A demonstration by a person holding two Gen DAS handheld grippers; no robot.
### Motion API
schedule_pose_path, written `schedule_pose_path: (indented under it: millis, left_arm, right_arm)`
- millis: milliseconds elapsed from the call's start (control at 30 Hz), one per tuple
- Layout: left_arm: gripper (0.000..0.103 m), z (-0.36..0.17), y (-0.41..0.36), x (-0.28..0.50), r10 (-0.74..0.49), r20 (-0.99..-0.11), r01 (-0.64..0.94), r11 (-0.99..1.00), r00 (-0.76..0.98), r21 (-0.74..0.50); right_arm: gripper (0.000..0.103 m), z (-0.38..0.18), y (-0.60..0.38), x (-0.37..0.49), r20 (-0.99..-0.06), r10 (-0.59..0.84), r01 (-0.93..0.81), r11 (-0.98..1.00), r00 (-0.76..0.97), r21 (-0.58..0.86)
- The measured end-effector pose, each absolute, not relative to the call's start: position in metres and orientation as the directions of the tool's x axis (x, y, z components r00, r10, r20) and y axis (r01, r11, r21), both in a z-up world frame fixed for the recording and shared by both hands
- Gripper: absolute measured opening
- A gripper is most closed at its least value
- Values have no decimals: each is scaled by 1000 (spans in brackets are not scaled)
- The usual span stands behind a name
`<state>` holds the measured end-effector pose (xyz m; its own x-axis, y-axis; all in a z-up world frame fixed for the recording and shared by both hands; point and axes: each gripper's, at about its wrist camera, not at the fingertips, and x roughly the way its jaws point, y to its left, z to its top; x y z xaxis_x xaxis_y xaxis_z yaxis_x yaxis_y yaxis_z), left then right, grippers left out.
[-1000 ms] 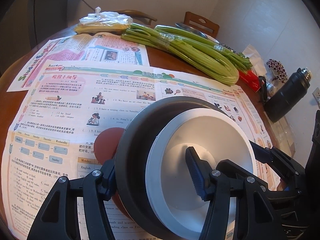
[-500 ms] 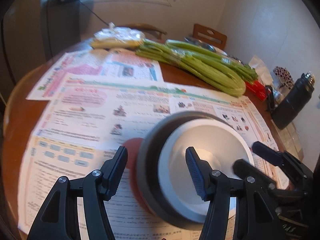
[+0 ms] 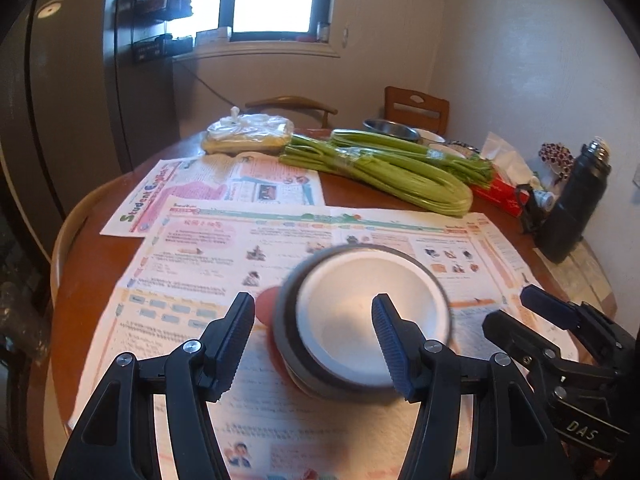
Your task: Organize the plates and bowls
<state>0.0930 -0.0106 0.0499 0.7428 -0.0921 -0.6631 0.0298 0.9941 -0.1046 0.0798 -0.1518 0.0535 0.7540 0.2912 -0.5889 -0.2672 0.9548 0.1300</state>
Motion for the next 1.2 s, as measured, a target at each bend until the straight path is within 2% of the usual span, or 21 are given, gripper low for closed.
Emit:
schedule_pose_path:
  millis: [367, 733, 1200]
  left_arm:
    - [67, 45, -36, 48, -150, -663, 107, 989, 734, -106]
    - [69, 31, -42, 16, -102, -681, 80, 995, 725, -64]
    - [69, 30, -38, 3, -68, -683, 36, 998, 727, -61]
  right_arm:
    - [67, 53, -171, 28, -565, 223, -202, 974, 794, 101]
    - [67, 40, -171, 5, -594, 204, -163, 979, 779, 122]
    - [67, 39, -160, -14, -602, 221, -207, 974, 767, 94]
